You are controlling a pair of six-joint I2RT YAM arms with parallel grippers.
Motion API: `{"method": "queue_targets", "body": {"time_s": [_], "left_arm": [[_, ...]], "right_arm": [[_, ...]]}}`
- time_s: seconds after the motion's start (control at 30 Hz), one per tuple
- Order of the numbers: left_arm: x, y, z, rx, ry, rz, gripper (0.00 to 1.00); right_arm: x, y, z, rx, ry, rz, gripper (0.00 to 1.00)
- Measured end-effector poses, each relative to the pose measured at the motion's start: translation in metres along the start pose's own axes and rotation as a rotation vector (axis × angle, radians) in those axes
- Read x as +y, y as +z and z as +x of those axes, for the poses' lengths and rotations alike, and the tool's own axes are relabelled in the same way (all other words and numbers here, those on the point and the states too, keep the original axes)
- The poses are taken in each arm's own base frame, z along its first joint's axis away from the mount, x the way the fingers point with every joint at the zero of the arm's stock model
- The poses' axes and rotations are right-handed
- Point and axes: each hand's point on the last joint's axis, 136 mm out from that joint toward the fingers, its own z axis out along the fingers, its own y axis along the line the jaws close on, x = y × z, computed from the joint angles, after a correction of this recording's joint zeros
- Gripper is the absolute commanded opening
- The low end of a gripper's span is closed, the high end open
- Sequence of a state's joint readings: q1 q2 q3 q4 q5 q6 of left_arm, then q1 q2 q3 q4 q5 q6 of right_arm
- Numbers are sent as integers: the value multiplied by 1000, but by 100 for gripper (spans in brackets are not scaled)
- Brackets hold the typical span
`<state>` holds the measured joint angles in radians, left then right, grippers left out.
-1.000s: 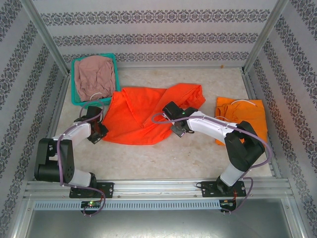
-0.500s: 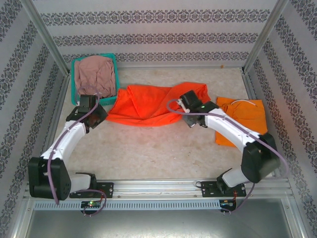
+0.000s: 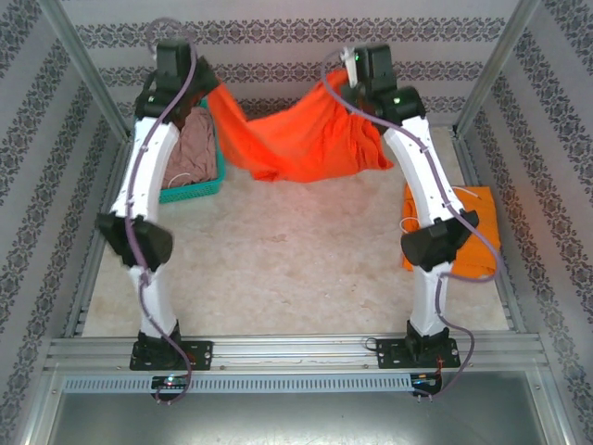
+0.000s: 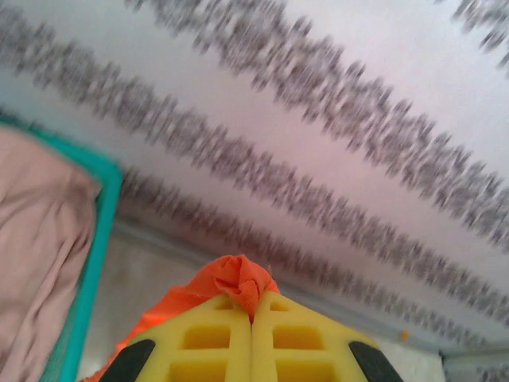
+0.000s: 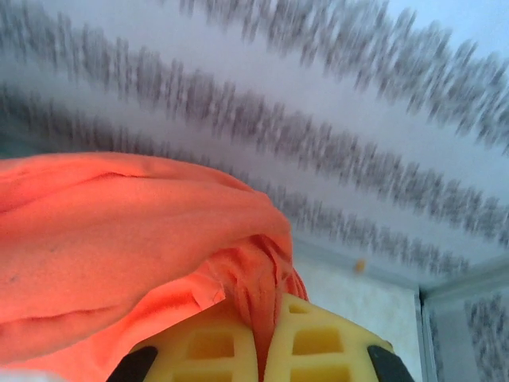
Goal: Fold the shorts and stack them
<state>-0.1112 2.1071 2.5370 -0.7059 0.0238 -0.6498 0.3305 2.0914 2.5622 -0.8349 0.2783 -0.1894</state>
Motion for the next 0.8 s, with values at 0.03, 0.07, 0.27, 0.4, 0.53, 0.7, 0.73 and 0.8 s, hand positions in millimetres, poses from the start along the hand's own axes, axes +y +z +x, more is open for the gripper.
{"method": "queue_targets", "body": {"time_s": [0.03, 0.07, 0.27, 0.4, 0.53, 0.7, 0.73, 0.8], "left_arm": [[-9, 3, -14, -37, -3, 22, 0], [-15, 0, -26, -72, -6, 44, 0], [-17, -91, -48, -106, 9, 28, 0], [-28, -194, -41, -211, 37, 139, 0], [-6, -240, 15, -217, 47, 199, 0], [49, -200, 141, -47, 110, 119, 0], [64, -191, 172, 12, 137, 87, 0], [99, -186, 234, 132, 198, 18, 0]], "right_arm": [[-5, -3, -9, -29, 19, 0, 0], [-11, -9, -13, -45, 43, -6, 0], [-74, -86, -26, -151, 111, 56, 0], [-87, -153, -17, -277, 129, 36, 0], [-61, -167, 49, -271, 63, -41, 0], [11, -118, 201, -15, -52, -212, 0], [25, -115, 231, 49, -64, -247, 0], [54, -120, 290, 177, -87, -328, 0]]}}
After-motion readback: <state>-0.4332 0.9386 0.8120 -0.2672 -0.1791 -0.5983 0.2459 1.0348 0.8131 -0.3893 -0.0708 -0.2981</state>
